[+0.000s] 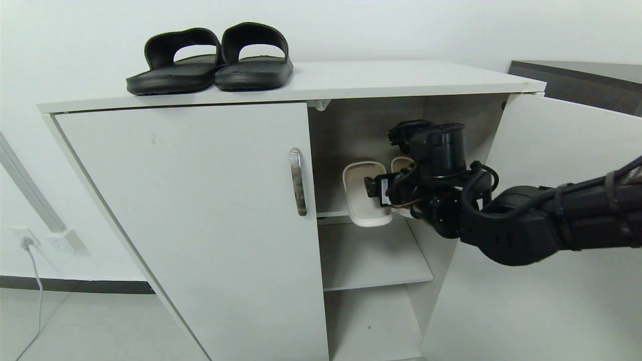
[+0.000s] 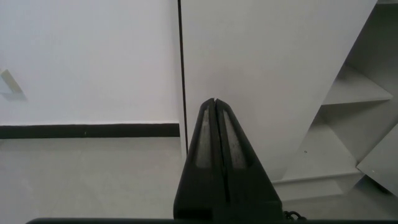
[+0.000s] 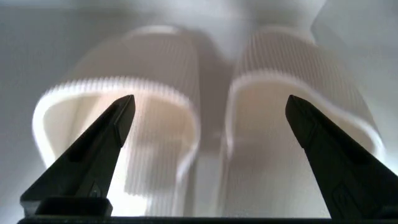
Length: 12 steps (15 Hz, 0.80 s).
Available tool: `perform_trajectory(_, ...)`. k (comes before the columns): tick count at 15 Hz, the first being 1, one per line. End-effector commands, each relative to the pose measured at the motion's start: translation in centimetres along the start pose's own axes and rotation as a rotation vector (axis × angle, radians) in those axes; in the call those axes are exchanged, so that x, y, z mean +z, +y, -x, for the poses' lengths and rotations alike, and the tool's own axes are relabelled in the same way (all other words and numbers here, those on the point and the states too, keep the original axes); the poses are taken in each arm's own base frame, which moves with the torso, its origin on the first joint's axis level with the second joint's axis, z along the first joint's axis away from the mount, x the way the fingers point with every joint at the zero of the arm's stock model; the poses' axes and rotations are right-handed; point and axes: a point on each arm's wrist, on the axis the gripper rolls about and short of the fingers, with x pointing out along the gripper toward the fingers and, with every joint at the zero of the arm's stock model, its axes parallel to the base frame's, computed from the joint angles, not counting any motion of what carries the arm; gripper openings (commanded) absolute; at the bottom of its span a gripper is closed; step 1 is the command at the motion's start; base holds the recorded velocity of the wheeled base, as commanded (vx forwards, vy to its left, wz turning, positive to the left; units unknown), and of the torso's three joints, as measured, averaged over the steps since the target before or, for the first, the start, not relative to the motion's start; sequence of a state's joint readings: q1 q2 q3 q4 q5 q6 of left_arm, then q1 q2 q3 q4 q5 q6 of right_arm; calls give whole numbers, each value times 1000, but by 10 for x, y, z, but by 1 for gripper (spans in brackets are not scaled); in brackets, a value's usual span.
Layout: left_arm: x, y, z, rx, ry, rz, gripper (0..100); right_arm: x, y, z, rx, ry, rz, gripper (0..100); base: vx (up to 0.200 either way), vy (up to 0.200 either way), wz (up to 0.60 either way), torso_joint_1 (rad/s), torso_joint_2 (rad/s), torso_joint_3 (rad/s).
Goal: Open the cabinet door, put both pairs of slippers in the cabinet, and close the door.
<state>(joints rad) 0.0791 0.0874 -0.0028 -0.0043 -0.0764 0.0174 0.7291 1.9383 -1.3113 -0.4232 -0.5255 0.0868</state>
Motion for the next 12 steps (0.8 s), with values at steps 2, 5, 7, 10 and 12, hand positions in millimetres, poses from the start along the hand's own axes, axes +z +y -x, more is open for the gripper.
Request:
perform_trajectory(2, 0, 0, 0, 0, 1, 1, 0, -5, -9, 68, 145, -28, -6, 100, 0, 0, 0, 0, 0, 0)
perform_trajectory(5, 0, 0, 0, 0, 1, 1, 0, -26, -16, 93, 268, -1, 12, 100, 0, 0, 0, 0, 0, 0)
perform_trajectory(7, 0, 0, 0, 0, 1, 1, 0, -31, -15, 94, 279, 12, 18, 100, 0, 0, 0, 0, 0, 0)
perform_trajectory(10, 0, 0, 0, 0, 1, 1, 0, -36, -12, 97, 292, 28, 30, 100, -67, 0, 0, 1, 1, 1)
perform_trajectory(12, 0, 0, 0, 0, 1, 1, 0, -37, -12, 97, 294, 30, 31, 100, -200, 0, 0, 7, 5, 0)
